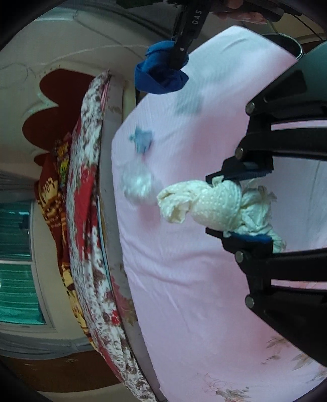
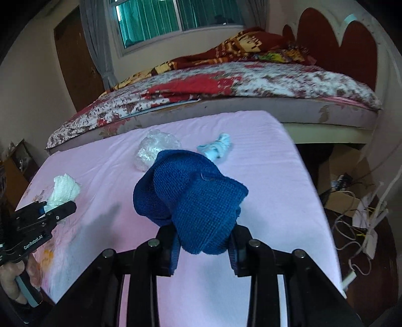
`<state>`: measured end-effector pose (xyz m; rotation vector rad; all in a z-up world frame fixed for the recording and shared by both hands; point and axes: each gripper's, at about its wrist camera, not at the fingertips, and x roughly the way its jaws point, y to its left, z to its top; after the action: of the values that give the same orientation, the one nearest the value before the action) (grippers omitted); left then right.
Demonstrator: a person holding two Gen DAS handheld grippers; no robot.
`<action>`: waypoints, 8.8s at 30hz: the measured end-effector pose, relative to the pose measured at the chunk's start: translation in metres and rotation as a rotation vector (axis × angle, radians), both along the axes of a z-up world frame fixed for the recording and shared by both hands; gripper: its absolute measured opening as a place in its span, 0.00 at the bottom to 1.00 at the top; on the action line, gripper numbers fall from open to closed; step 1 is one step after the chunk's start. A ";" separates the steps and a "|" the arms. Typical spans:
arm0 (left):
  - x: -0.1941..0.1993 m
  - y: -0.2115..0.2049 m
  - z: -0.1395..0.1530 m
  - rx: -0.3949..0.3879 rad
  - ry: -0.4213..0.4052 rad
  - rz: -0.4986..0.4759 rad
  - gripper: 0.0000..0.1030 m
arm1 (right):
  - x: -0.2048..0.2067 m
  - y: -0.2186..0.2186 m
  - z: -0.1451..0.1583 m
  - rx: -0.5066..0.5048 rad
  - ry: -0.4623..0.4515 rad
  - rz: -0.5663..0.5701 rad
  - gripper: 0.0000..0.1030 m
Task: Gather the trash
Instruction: 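Carry the white tissue and blue cloth over the bin and release both, then move both tools back over the bed, then grasp the clear plastic bag with the left tool while the right tool grasps the light blue cloth, then carry the clear bag and light blue cloth over the black bin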
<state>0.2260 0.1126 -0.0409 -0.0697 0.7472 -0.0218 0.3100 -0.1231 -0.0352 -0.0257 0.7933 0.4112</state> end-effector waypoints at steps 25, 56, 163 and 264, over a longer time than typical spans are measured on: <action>-0.056 -0.154 0.015 0.010 -0.024 -0.251 0.33 | -0.145 -0.149 0.027 0.014 -0.076 -0.197 0.33; -0.086 -0.378 -0.035 0.003 0.127 -0.727 0.33 | -0.249 -0.358 -0.029 -0.043 0.031 -0.561 0.34; -0.026 -0.109 -0.014 -0.006 0.066 -0.103 0.88 | -0.095 -0.099 -0.010 -0.213 -0.021 -0.088 1.00; -0.063 -0.208 0.031 -0.052 -0.061 -0.381 0.38 | -0.172 -0.178 0.059 -0.060 -0.130 -0.164 0.02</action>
<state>0.1634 -0.0954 -0.0100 0.0244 0.6900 -0.4045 0.1380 -0.3012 0.0238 -0.0429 0.6742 0.2281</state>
